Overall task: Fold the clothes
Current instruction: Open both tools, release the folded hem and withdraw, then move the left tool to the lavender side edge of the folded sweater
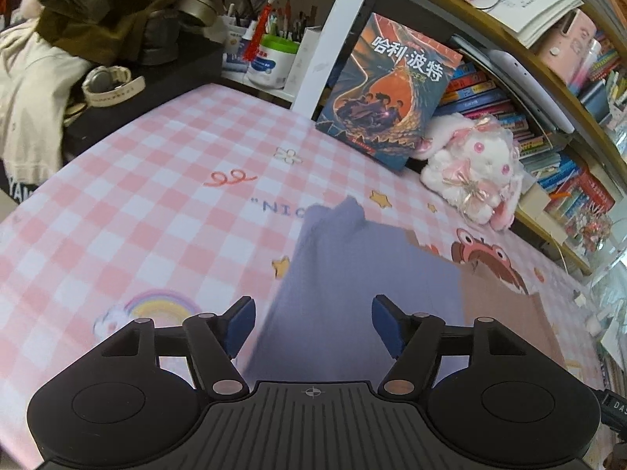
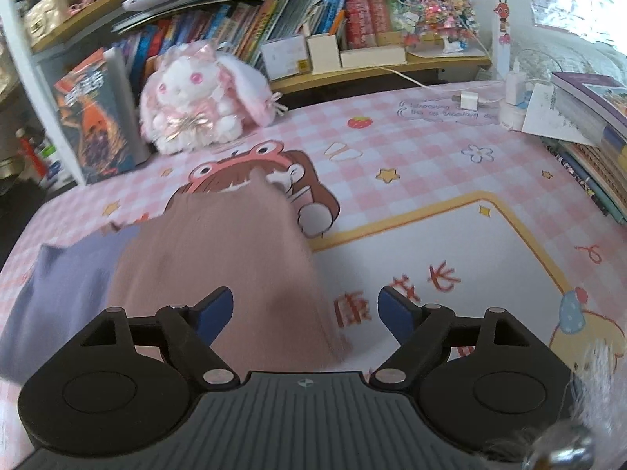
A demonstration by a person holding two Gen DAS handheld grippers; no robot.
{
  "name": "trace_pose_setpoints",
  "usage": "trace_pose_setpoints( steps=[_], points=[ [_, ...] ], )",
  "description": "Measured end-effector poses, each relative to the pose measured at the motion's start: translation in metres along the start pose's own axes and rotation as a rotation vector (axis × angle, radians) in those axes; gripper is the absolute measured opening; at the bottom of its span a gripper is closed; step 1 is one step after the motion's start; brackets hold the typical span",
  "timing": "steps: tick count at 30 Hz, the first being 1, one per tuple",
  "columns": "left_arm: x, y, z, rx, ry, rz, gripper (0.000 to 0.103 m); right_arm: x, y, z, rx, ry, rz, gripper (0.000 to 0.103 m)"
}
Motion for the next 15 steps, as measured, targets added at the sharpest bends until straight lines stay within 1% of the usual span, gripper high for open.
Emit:
trace_pose_setpoints(
  steps=[1, 3, 6, 10, 15],
  points=[
    [-0.003, -0.002, -0.006, 0.002, 0.004, 0.005, 0.070, -0.003, -0.001, -0.003, -0.001, 0.003, 0.005, 0.081],
    [-0.010, -0.007, -0.018, 0.005, 0.013, 0.014, 0.075, -0.010, -0.003, -0.011, -0.003, 0.010, 0.013, 0.083],
    [-0.019, -0.014, -0.037, 0.010, 0.026, 0.028, 0.077, -0.018, -0.010, -0.024, 0.001, 0.030, 0.007, 0.086],
    [-0.032, -0.023, -0.061, 0.017, 0.043, 0.046, 0.078, -0.028, -0.021, -0.039, 0.010, 0.056, -0.002, 0.086],
    [-0.045, -0.031, -0.084, 0.024, 0.046, 0.061, 0.078, -0.045, -0.026, -0.053, -0.041, 0.054, 0.006, 0.087]
  ],
)
Point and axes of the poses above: each gripper's, at about its wrist camera, not at the fingertips, and x roughly the way its jaws point, y to its left, z to its top, the point moved 9 cm from there along x, roughly the way its jaws point, and after that the axes turned 2 degrees about x, right-handed, at the moved point
